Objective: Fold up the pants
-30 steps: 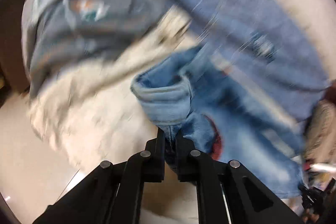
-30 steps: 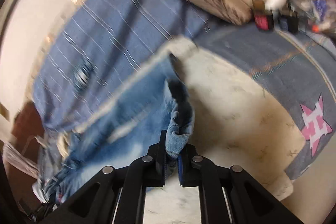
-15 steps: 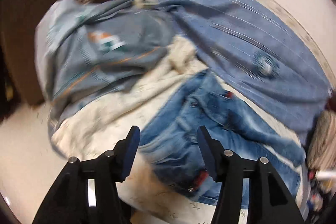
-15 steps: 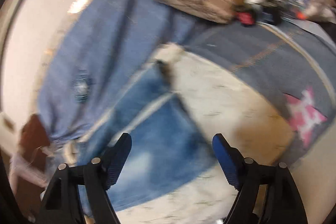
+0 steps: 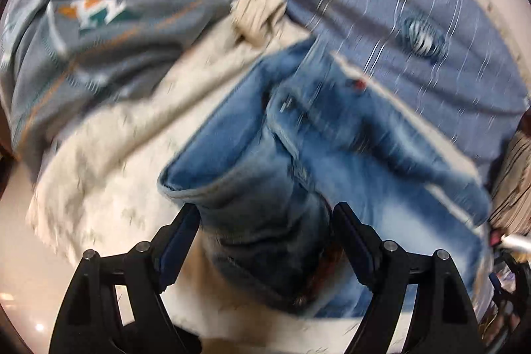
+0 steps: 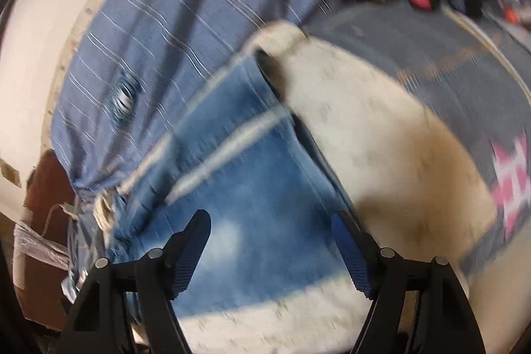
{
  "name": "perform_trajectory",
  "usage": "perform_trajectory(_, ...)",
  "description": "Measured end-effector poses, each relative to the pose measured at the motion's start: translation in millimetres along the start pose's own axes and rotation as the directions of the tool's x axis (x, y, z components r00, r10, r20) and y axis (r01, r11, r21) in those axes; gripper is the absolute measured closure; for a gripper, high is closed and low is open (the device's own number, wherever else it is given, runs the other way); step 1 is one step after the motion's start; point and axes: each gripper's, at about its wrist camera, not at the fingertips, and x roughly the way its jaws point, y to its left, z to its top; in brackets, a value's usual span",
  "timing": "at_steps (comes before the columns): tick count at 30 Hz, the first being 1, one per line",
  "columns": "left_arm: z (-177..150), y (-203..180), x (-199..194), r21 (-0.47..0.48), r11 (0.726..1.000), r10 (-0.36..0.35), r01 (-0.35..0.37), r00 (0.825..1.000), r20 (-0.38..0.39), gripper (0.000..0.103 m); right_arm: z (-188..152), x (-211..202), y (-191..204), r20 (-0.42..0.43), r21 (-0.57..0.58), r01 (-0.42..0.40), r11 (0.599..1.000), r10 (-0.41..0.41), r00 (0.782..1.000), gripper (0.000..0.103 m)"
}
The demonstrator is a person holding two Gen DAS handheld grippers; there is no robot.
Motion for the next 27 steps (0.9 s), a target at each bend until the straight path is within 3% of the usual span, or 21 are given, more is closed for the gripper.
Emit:
perform_trajectory(2, 9, 2, 4, -0.021, 0.999, -0.024, 0.024, 1.0, 0.009, 0.02, 19, 13, 10, 0.018, -0.046, -0.015, 0.999, 0.016, 1.0, 0.024)
perform_trajectory(5, 11, 3, 13, -0.031, 0.999, 0.01, -0.011, 1.0, -0.023, 0.02, 53, 52, 18, 0.001, -0.117, 0.015, 0.993, -0.015, 1.0, 0.024)
perform_trajectory(9, -18, 35, 18, -0.123, 0.987, 0.09, -0.103, 0.99, -0.11, 0.02, 79, 106, 14, -0.039, -0.128, 0.079, 0.989, -0.084, 0.996, 0.024)
perform_trajectory(11, -33, 54, 24, -0.194, 0.974, 0.082, -0.113, 0.983, -0.161, 0.02, 80, 119, 10, -0.044, -0.12, 0.083, 0.989, -0.089, 0.995, 0.024)
perform_trajectory(13, -42, 65, 21, -0.238, 0.967, 0.06, -0.093, 0.988, -0.143, 0.02, 75, 119, 6, -0.024, -0.111, 0.083, 0.99, -0.086, 0.996, 0.024)
perform_trajectory(17, -46, 64, -5, -0.262, 0.959, 0.085, -0.107, 0.992, -0.094, 0.021, 60, 102, -4, 0.002, -0.054, 0.092, 0.994, -0.092, 0.996, 0.024)
perform_trajectory(21, -45, 53, -52, -0.212, 0.97, 0.14, -0.119, 0.986, 0.088, 0.021, 47, 65, -4, 0.066, -0.037, 0.014, 0.999, -0.012, 0.998, 0.024)
perform_trajectory(23, -41, 47, -66, -0.189, 0.981, 0.082, -0.053, 0.985, 0.149, 0.021, 46, 58, 0, 0.059, -0.065, 0.009, 0.998, -0.005, 0.998, 0.024)
perform_trajectory(24, -38, 35, -68, -0.14, 0.99, 0.018, 0.004, 0.988, 0.156, 0.021, 46, 55, 1, 0.058, -0.081, 0.02, 0.997, -0.015, 0.998, 0.024)
perform_trajectory(27, -22, 3, -46, 0.002, 0.987, -0.158, 0.158, 0.981, 0.11, 0.021, 48, 52, 2, 0.06, -0.092, 0.035, 0.995, -0.03, 0.998, 0.024)
